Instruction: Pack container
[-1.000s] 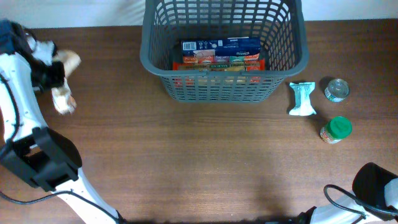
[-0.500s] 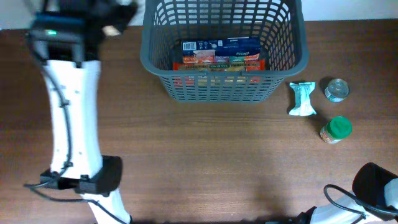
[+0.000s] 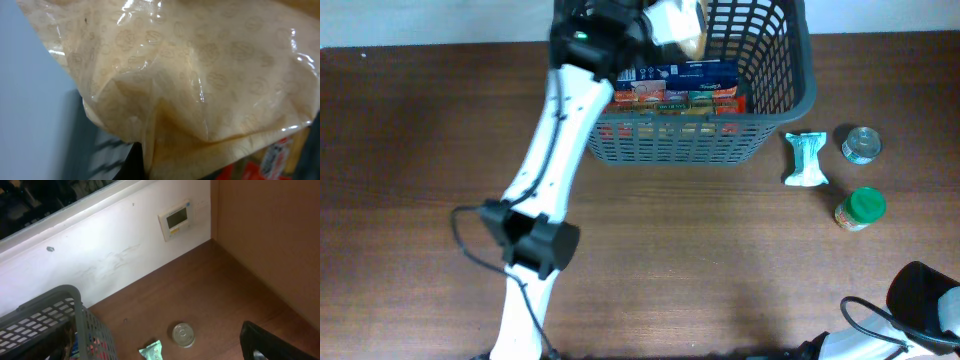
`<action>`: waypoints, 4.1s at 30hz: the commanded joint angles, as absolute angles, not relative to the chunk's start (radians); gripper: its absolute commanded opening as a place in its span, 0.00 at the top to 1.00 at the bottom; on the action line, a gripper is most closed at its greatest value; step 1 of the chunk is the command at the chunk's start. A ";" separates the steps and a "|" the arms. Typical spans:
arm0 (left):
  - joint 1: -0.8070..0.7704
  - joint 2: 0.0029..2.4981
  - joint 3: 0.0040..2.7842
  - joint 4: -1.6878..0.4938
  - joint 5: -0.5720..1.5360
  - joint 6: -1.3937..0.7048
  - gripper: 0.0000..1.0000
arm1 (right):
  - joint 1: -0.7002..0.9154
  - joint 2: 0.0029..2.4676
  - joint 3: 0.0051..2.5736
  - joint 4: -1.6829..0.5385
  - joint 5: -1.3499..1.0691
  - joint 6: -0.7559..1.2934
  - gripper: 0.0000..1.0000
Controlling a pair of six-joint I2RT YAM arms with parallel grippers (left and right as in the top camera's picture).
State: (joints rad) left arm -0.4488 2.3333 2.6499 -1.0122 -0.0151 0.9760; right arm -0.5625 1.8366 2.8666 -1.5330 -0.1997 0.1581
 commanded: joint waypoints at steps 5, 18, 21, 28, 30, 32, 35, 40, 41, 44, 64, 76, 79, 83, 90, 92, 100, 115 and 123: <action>-0.546 2.447 2.662 -1.004 -0.015 0.997 0.98 | -0.566 1.841 2.870 -1.530 -0.201 0.165 0.01; -0.626 2.510 2.663 -1.087 -0.029 0.965 0.01 | -0.566 1.841 2.870 -1.530 -0.201 0.165 0.01; -0.627 2.495 2.683 -1.074 -0.117 0.907 0.01 | -0.566 1.841 2.870 -1.530 -0.201 0.165 0.01; -0.569 2.370 2.821 -1.082 -0.184 0.691 0.01 | -0.566 1.841 2.870 -1.530 -0.201 0.165 0.01; -0.541 2.309 2.868 -1.097 -0.186 0.677 0.01 | -0.566 1.841 2.870 -1.530 -0.202 0.165 0.01; -0.514 2.249 2.901 -1.112 -0.186 0.676 0.01 | -0.566 1.841 2.870 -1.530 -0.201 0.165 0.01; -0.456 2.157 2.922 -1.121 -0.184 0.626 0.01 | -0.566 1.841 2.870 -1.530 -0.201 0.165 0.01; -0.299 2.058 2.922 -1.199 -0.184 0.490 0.01 | -0.566 1.841 2.870 -1.530 -0.201 0.165 0.01; -0.262 2.051 2.922 -1.227 -0.184 0.461 0.01 | -0.566 1.841 2.870 -1.530 -0.201 0.165 0.01; -0.150 2.052 2.919 -1.317 -0.179 0.339 0.01 | -0.566 1.841 2.870 -1.530 -0.201 0.165 0.01; 0.127 2.060 2.669 -1.486 -0.180 0.170 0.01 | -0.563 1.841 2.870 -1.511 -0.203 0.166 0.01; 0.127 2.059 2.669 -1.486 -0.180 0.170 0.01 | -0.563 1.891 2.808 -1.628 -0.111 0.153 0.01; 0.127 2.059 2.669 -1.486 -0.180 0.170 0.01 | -0.562 1.946 2.733 -1.686 -0.110 0.138 0.01; 0.127 2.059 2.669 -1.486 -0.180 0.170 0.01 | -0.551 2.003 2.560 -1.696 -0.111 0.126 0.01; 0.127 2.059 2.669 -1.486 -0.180 0.170 0.01 | -0.519 2.004 2.258 -1.616 -0.096 0.085 0.06; 0.127 2.060 2.669 -1.486 -0.180 0.170 0.01 | -0.497 2.003 2.201 -1.611 -0.086 0.080 0.06; 0.127 2.059 2.669 -1.486 -0.180 0.170 0.01 | -0.378 1.935 2.102 -1.627 0.014 0.113 0.06; 0.127 2.059 2.669 -1.486 -0.180 0.170 0.01 | -0.394 1.857 1.811 -1.490 0.088 0.181 0.01; 0.127 2.059 2.669 -1.486 -0.180 0.170 0.01 | -0.401 1.858 1.602 -1.299 0.091 0.200 0.01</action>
